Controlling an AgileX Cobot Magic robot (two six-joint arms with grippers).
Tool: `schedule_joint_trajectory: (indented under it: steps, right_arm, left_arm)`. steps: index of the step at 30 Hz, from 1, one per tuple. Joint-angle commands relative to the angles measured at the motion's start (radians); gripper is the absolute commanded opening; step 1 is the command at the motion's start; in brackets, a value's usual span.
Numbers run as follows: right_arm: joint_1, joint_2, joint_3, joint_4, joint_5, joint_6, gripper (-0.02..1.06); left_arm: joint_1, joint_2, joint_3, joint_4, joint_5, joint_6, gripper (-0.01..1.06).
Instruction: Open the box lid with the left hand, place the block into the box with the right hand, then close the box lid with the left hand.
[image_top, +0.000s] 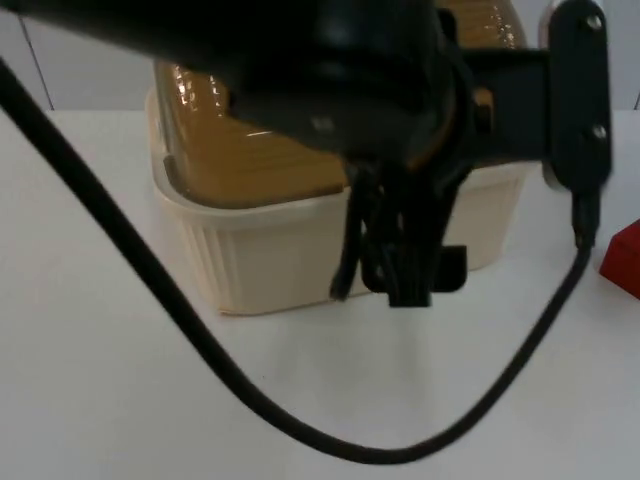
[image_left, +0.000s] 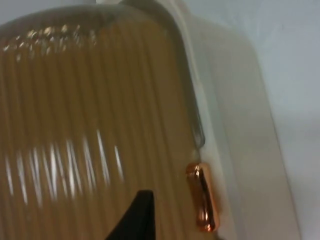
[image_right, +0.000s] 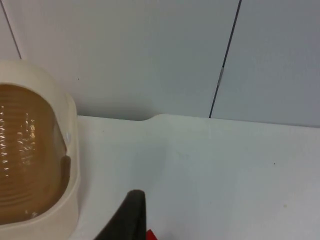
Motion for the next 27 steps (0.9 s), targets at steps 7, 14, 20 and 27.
schedule_joint_trajectory:
  steps: [7, 14, 20, 27]
  right_arm:
    - [0.005, -0.001, -0.008, -0.061, -0.012, -0.009, 1.05]
    - [0.005, -0.001, -0.008, -0.061, -0.025, -0.009, 1.05]
    - [0.005, -0.001, -0.008, -0.057, -0.025, -0.009, 1.05]
    - [0.005, -0.001, -0.008, -0.054, -0.025, -0.009, 1.05]
  left_arm:
    - [-0.011, 0.044, 0.104, 0.561, 0.013, -0.579, 0.91]
    - [-0.011, 0.044, 0.216, 0.74, 0.035, -0.819, 0.81]
    - [-0.011, 0.046, 0.22, 0.74, 0.012, -0.863, 0.81]
    - [-0.003, 0.046, 0.22, 0.74, -0.023, -0.863, 0.79]
